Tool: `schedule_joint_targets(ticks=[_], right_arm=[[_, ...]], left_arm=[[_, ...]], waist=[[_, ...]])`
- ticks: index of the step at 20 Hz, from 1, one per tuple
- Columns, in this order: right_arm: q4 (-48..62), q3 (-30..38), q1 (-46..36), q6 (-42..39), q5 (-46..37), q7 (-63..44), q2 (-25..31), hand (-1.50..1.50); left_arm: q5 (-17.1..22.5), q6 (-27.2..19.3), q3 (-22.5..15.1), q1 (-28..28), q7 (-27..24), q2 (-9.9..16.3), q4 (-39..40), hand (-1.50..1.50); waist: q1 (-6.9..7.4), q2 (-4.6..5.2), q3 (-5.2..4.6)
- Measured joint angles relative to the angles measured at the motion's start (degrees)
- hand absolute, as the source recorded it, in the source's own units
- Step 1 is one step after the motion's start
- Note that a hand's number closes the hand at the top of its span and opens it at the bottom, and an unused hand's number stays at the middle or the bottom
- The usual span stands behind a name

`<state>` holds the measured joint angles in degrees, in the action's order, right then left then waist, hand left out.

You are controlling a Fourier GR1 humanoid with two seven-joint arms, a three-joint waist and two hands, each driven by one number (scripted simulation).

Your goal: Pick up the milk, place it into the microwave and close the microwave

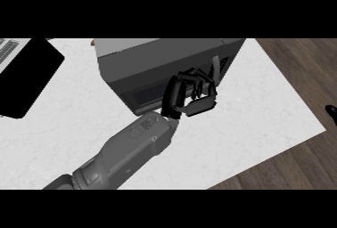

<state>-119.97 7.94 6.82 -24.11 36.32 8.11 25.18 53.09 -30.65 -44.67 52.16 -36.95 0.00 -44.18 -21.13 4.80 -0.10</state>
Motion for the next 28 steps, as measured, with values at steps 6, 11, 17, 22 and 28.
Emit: schedule_joint_targets(ticks=[6, 11, 17, 22, 28], right_arm=[[-0.3, 0.8, -0.4, 0.2, 1.7, -1.0, 0.8, -1.5], [-0.9, 0.6, -1.0, -0.9, 3.6, -1.9, 2.0, -1.5], [-1.2, 0.1, -1.7, -2.2, 6.1, -2.9, 3.1, -1.5], [-1.2, 0.2, -1.6, -2.8, 7.9, -3.7, 4.0, -1.5], [-1.1, 0.9, -2.1, -3.4, 9.4, -4.1, 5.0, -1.5]], left_arm=[[1.3, -0.1, -0.5, 0.3, -1.5, 0.0, 0.6, 1.5], [2.3, 0.4, -1.3, 0.7, -2.2, 0.0, 1.1, 1.5], [3.5, 0.6, -2.0, 1.2, -3.3, 0.0, 1.5, 1.5], [4.5, 0.5, -2.5, 1.5, -4.1, 0.0, 1.9, 1.5], [5.7, 0.6, -2.9, 1.7, -5.1, 0.0, 2.3, 1.5]], waist=[[-0.2, 0.05, 0.06], [-0.01, 0.06, 0.07], [0.14, 0.2, 0.11], [-0.01, 0.18, 0.14], [-0.09, 0.19, 0.17]])
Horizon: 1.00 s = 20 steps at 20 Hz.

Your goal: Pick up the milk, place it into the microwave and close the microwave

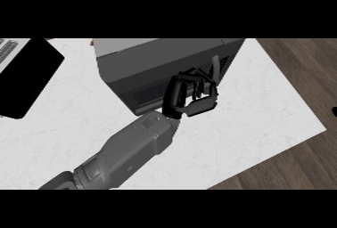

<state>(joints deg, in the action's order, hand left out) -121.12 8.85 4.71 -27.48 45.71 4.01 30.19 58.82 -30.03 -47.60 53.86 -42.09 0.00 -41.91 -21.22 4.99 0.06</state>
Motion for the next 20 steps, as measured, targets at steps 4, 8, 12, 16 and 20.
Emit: schedule_joint_targets(ticks=[4, 8, 12, 16, 20], right_arm=[[-0.1, 0.2, -0.3, -0.6, 0.8, -0.4, 0.9, -1.5], [0.0, 0.3, -0.8, -1.4, 2.2, -0.5, 1.4, -1.5], [-0.3, 0.0, -1.2, -2.4, 4.1, -0.6, 1.8, -1.5], [-0.5, 0.0, -1.3, -3.2, 5.8, -1.0, 2.6, -1.5], [-1.0, 0.5, -1.1, -3.5, 6.7, -1.2, 3.1, -1.5]], left_arm=[[0.7, -0.2, -0.4, 0.2, -0.6, 0.0, 0.3, 1.5], [0.2, 0.2, -2.2, 1.3, -0.3, 0.0, 1.8, 1.5], [-0.2, -0.8, -4.1, 2.5, 0.8, 0.0, 3.2, 1.5], [0.3, -1.7, -5.8, 3.5, 2.5, -0.1, 3.7, 1.5], [1.2, -1.7, -7.3, 4.3, 4.0, -0.1, 3.8, 1.5]], waist=[[-0.04, 0.01, 0.0], [-0.28, 0.1, 0.15], [-0.06, -0.1, 0.24], [0.38, -0.23, 0.19], [1.13, -0.34, 0.1]])
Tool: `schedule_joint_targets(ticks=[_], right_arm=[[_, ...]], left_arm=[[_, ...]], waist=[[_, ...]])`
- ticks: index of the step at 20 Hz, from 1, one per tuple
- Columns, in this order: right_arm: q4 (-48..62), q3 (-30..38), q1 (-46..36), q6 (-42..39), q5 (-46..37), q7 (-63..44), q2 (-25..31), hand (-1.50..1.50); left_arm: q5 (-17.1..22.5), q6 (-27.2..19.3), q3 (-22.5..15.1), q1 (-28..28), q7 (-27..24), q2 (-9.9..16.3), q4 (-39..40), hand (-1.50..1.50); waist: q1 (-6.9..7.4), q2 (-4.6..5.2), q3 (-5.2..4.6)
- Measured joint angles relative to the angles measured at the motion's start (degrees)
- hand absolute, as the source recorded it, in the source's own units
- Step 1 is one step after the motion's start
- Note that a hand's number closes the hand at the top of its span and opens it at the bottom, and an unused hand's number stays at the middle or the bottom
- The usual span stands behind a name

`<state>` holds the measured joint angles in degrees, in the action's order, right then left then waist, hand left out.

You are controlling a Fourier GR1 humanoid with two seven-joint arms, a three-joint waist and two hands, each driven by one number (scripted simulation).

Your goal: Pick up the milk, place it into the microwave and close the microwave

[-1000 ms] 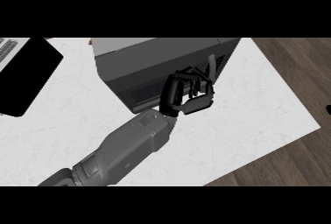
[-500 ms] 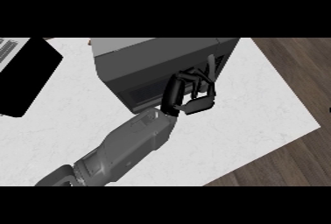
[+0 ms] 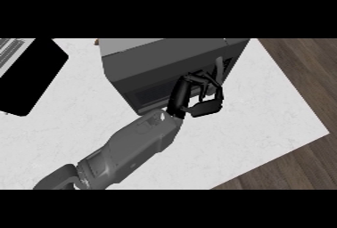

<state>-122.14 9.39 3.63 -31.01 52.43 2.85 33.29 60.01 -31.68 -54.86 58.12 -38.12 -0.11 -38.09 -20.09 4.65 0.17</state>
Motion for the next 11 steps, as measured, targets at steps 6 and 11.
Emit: schedule_joint_targets(ticks=[6, 11], right_arm=[[-1.0, 1.3, 0.8, 0.6, 0.9, -0.4, 0.5, -1.5], [-2.1, 2.4, 2.1, 1.1, 1.7, -1.0, 1.2, -1.5]], left_arm=[[2.1, 0.3, -1.6, 0.2, 1.5, 0.0, -0.6, -1.5], [3.7, 1.1, -2.4, -0.5, 1.4, 0.0, -0.7, -1.5]], waist=[[1.81, -0.24, -0.18], [2.95, -0.56, -0.28]])
